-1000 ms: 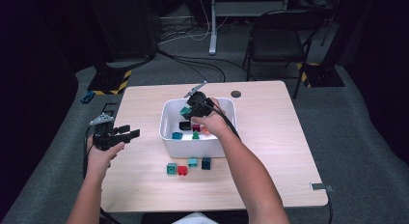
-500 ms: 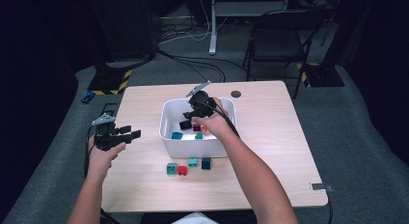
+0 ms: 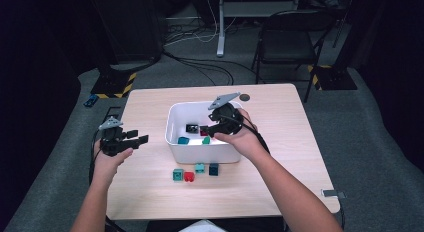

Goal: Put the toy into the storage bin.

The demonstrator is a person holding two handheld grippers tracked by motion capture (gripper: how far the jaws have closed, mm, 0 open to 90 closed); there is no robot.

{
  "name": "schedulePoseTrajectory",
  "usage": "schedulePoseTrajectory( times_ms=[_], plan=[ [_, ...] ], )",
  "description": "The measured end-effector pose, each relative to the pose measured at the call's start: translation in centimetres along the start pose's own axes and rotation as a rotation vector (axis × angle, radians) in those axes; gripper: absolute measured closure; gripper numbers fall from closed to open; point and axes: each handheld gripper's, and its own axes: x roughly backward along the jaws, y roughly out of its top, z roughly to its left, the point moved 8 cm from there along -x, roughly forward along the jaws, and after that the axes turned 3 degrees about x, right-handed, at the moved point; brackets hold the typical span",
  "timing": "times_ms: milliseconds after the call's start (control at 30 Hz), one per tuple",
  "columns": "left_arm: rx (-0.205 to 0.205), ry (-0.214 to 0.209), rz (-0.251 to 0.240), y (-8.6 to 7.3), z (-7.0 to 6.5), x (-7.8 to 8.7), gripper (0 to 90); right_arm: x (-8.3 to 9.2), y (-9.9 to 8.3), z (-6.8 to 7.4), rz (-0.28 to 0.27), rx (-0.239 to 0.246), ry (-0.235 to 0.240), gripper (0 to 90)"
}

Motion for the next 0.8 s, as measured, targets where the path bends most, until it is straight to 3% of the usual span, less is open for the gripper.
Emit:
schedulePoseTrajectory(
  times_ms=[100,167,267,400,567,700,800],
  plan=[
    [-0.014,0.004,-0.002,0.3,-0.3,0.1,41.1,0.9,-0.6,1.3,-0.031,-0.008,0.050,45.9],
    [-0.016,0.007,-0.008,0.4,-0.4,0.1,41.1,1.2,-1.1,2.0,-0.043,-0.005,0.060,45.8],
    [-0.005,-0.002,0.000,0.3,-0.3,0.1,41.0,1.3,-1.9,3.1,-0.022,0.024,0.087,45.1],
    [0.000,0.002,-0.014,0.5,-0.2,0.1,40.9,1.7,-2.7,4.1,-0.031,0.016,0.101,44.8],
    [-0.053,-0.012,0.011,-0.4,-1.2,0.1,40.9,2.2,-4.0,5.1,-0.029,0.033,0.117,43.5],
    [-0.068,-0.026,0.009,-0.7,-1.8,0.2,40.7,2.9,-4.6,5.1,-0.053,-0.005,0.128,42.9],
    [-0.112,-0.047,0.010,-1.0,-2.8,0.4,39.8,3.2,-5.0,4.9,-0.041,-0.012,0.125,41.6]
  ],
)
